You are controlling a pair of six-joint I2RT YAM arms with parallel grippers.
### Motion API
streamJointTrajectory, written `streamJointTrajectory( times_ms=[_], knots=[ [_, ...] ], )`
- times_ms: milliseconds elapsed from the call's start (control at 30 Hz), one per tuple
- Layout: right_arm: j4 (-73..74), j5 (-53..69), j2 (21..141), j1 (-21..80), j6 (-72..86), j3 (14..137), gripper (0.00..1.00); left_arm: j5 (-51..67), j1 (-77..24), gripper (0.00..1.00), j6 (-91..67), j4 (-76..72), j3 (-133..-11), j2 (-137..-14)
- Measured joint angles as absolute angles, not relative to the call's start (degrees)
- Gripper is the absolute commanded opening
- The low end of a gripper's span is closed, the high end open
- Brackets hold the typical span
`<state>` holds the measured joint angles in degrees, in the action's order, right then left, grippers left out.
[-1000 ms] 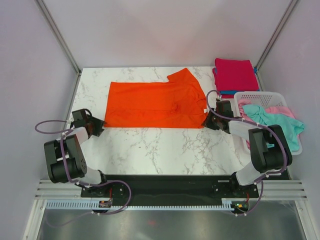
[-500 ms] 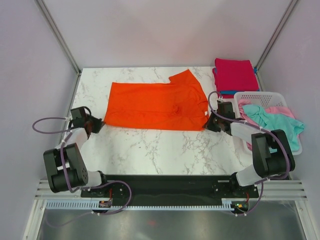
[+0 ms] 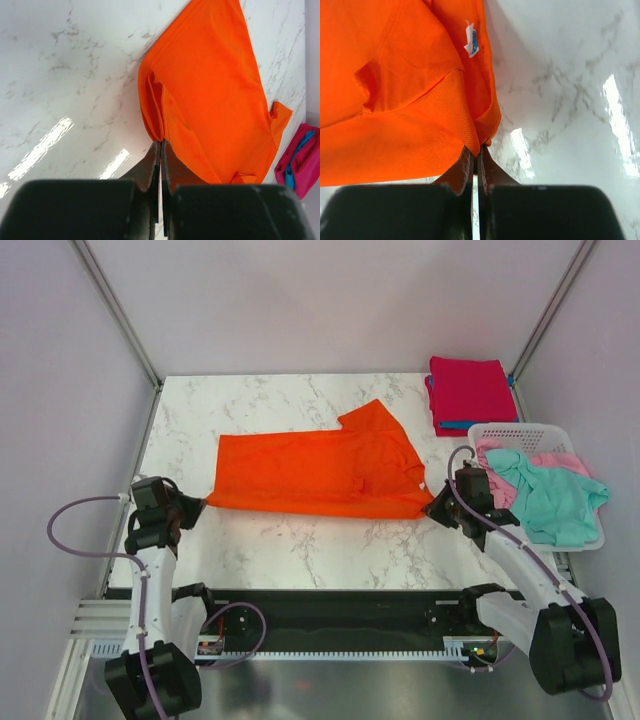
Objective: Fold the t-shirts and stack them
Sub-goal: Fold the tshirt
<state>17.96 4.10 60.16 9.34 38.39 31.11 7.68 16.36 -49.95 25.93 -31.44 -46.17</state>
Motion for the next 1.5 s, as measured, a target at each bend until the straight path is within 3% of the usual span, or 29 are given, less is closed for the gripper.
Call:
streamJointTrajectory(
  times_ms=[167, 267, 300, 333, 400, 433, 500, 667, 767, 1167, 1500],
  knots=[
    [22.5, 3.5, 50.9, 9.2, 45.1, 25.4, 0.05, 7.6, 16.4, 0.10, -50.0, 33.3, -29.6, -40.4],
    [25.5, 2.7, 46.9, 9.2, 48.3, 24.1, 0.43, 8.3, 16.4, 0.26, -50.1, 36.4, -29.5, -37.6],
    [26.7, 2.5, 45.6, 9.2, 48.9, 23.9, 0.65, 8.8, 16.4, 0.37, -50.2, 37.2, -29.6, -36.7],
    [27.5, 2.3, 44.6, 9.2, 49.5, 23.8, 0.73, 9.3, 16.4, 0.55, -50.2, 37.9, -29.6, -36.0],
    [29.8, 1.6, 42.2, 9.2, 50.3, 23.8, 0.83, 10.1, 16.3, 0.68, -50.3, 39.6, -30.0, -34.9],
    [30.7, 1.3, 41.1, 9.2, 50.4, 23.8, 0.84, 10.4, 16.3, 0.74, -50.3, 40.9, -30.5, -34.3],
    [33.8, 0.2, 39.0, 9.2, 51.0, 24.6, 0.84, 10.6, 16.3, 0.75, -50.2, 42.9, -32.1, -33.5],
    [36.9, 0.2, 37.6, 9.1, 49.0, 30.6, 0.80, 10.6, 16.3, 0.71, -48.1, 44.7, -37.2, -32.5],
    [35.6, 1.5, 42.6, 9.1, 45.8, 36.9, 0.79, 11.0, 16.3, 0.69, -46.0, 42.5, -39.7, -34.8],
    [30.8, 0.8, 102.3, 11.8, 26.2, 89.8, 0.79, 19.8, 16.3, 0.66, -34.8, 30.4, -58.4, -74.7],
    [29.6, -2.8, 142.3, 11.9, 19.3, 131.4, 0.78, 23.2, 16.3, 0.64, -33.7, 22.4, -57.2, -81.0]
  ],
)
